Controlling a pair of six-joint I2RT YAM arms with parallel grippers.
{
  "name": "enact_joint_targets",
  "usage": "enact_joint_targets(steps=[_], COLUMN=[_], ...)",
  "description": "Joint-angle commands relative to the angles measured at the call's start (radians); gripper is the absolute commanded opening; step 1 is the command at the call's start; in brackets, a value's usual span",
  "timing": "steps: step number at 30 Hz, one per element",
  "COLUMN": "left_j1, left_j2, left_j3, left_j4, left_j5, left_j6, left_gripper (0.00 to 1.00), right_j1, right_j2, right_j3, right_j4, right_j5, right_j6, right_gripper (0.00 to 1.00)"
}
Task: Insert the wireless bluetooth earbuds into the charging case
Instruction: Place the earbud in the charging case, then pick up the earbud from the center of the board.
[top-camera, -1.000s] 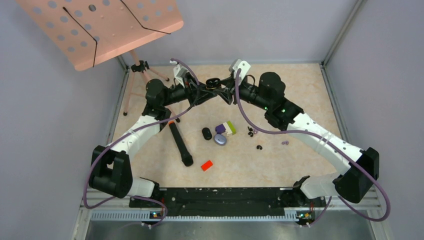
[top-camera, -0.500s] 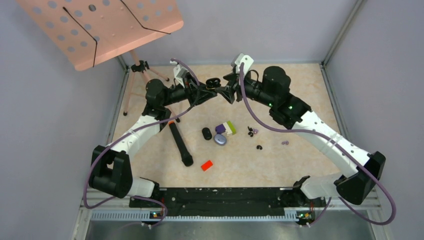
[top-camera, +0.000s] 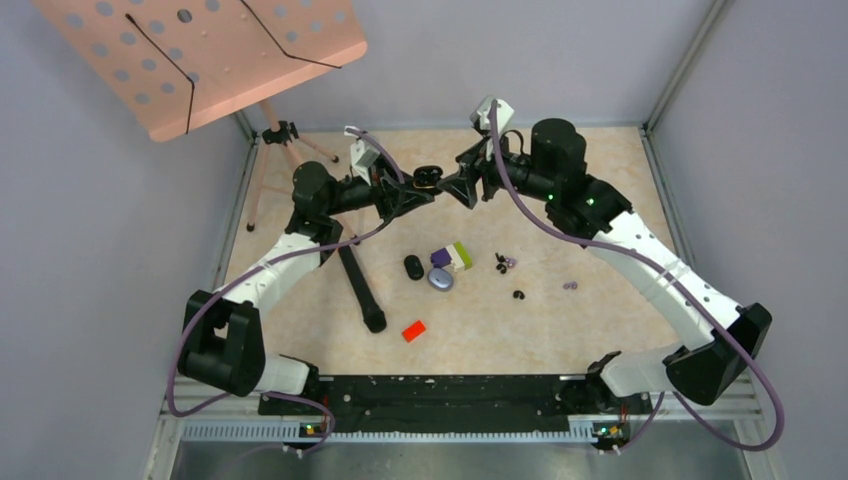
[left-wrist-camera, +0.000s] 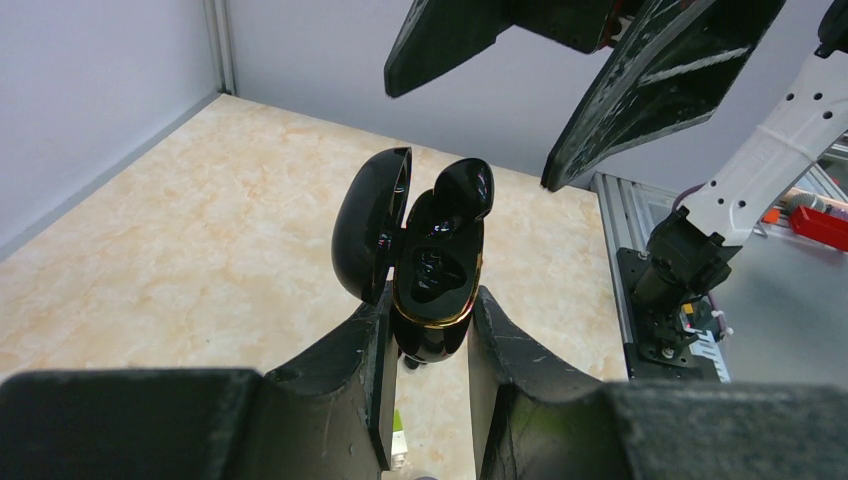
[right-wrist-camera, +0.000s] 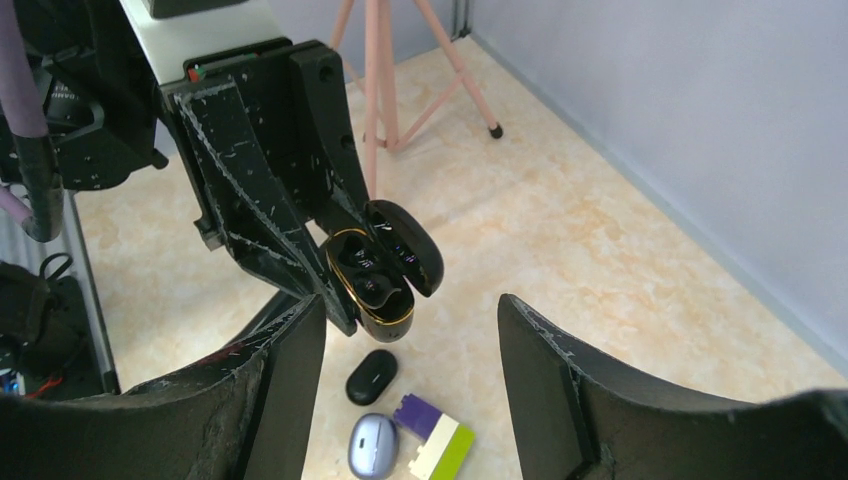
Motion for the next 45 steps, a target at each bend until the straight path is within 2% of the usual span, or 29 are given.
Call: enact_joint_targets(steps=[1,18,24,31,34,38,42,45], left_j1=[-0.001,-0.003,-0.006,-0.008,-0.006,-0.004,0.001,0.004], left_j2=[-0.045,-0.050,-0.050,-0.050,-0.048,-0.047,-0.038,-0.040], left_j3=[-0.009,-0.016,-0.016,-0.020,-0.022,-0.024,-0.030,-0.049], left_j4=[0.055,0.051,0.049,0.046,0.030,-0.012,-0.042,-0.045], left_j5=[0.026,0.044,0.053,0.042,0.009,-0.030,-0.088,-0.141], left_j6=[0.028,0.044,0.068,0.074,0.074,0.072,0.025,-0.043], left_gripper=[0.00,0.00,0.00,0.00,0.00,0.00,0.00,0.00], right_j1=[-0.002,-0.033,-0.038,-0.040,-0.065,-0.162,-0.226,-0.242], right_j2=[0.017,0.061,0.105,0.127,0.102,0.048,0.019,-0.007], right_j3=[0.039,0.055,0.075,0.098,0.108,0.099,0.066,-0.040], right_j4=[-0.007,0.011,-0.006,-0.040,-0.065,-0.105,-0.235,-0.312], right_j5=[-0.034,-0.029,-0.090,-0.134,-0.183,-0.235,-0.247,-0.207], right_j6=[0.022,0.085,0.129,0.109,0.089,0.102,-0.011,-0.143], right_gripper=[0.62,0.61,0.61,0.61,0.61,0.63,0.61,0.54])
